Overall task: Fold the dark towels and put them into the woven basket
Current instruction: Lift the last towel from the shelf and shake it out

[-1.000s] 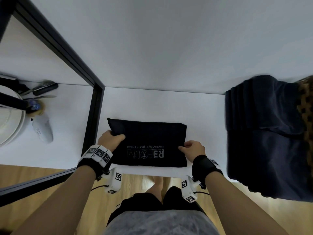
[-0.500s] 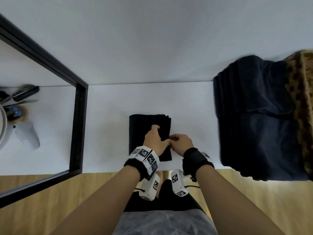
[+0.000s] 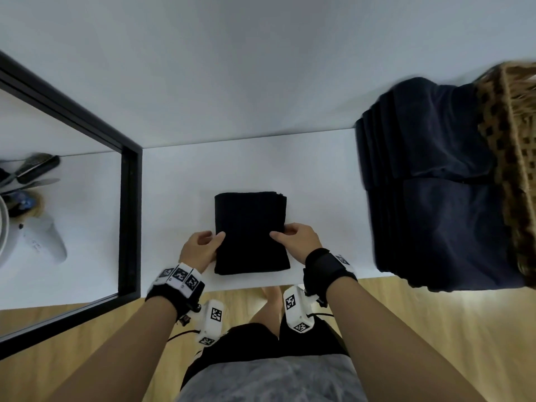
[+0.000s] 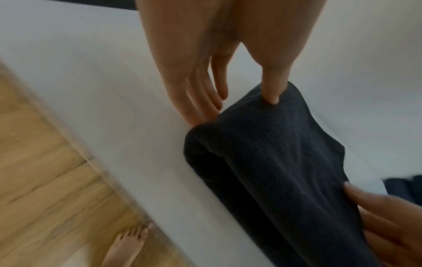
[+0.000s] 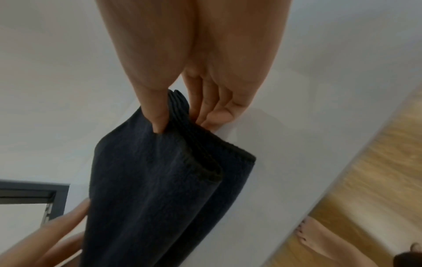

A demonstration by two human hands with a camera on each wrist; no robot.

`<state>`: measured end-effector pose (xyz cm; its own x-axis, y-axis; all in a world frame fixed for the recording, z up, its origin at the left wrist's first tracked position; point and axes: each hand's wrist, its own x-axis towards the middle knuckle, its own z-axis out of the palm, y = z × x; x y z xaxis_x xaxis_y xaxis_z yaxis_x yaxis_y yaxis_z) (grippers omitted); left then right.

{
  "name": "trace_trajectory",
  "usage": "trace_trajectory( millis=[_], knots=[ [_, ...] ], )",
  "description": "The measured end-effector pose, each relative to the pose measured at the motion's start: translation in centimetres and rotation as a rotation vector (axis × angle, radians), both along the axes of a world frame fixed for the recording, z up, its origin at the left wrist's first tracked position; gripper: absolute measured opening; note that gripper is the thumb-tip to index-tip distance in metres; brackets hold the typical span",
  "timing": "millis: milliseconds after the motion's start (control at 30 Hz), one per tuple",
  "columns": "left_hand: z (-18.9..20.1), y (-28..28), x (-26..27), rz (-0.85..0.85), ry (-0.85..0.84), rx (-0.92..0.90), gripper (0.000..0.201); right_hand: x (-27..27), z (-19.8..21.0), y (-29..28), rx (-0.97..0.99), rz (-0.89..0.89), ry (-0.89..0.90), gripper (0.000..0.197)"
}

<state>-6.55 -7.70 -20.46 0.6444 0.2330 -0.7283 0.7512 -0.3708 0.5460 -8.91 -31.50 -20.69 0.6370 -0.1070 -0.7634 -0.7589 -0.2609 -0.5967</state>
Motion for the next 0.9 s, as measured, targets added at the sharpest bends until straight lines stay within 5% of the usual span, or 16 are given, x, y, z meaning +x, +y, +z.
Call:
trace_trajectory(
  millis=[233,400,667,900],
  knots=[
    [-0.2,-1.0,0.2,-0.029,0.062,-0.178,0.034,0.8,2.1,0.6,-0.018,0.08,-0.015,0.035],
    [3.5,-5.7,1.6,-0.03,0.003,-0.33,0.008,1.0,8.2,-3.5,-0.114,-0.071,-0.117,0.018],
    [12.5,-20.6,2.1,-0.207,-0.118,-0.644,0.017,-2.6,18.8,-16.8,-0.374,-0.301,-0.333,0.018],
    [16.3,-32.5,-1.8,-0.349,-0.089,-0.685,0.026,-7.1,21.8,-27.5,-0.527,-0.331,-0.292,0.035]
  ],
)
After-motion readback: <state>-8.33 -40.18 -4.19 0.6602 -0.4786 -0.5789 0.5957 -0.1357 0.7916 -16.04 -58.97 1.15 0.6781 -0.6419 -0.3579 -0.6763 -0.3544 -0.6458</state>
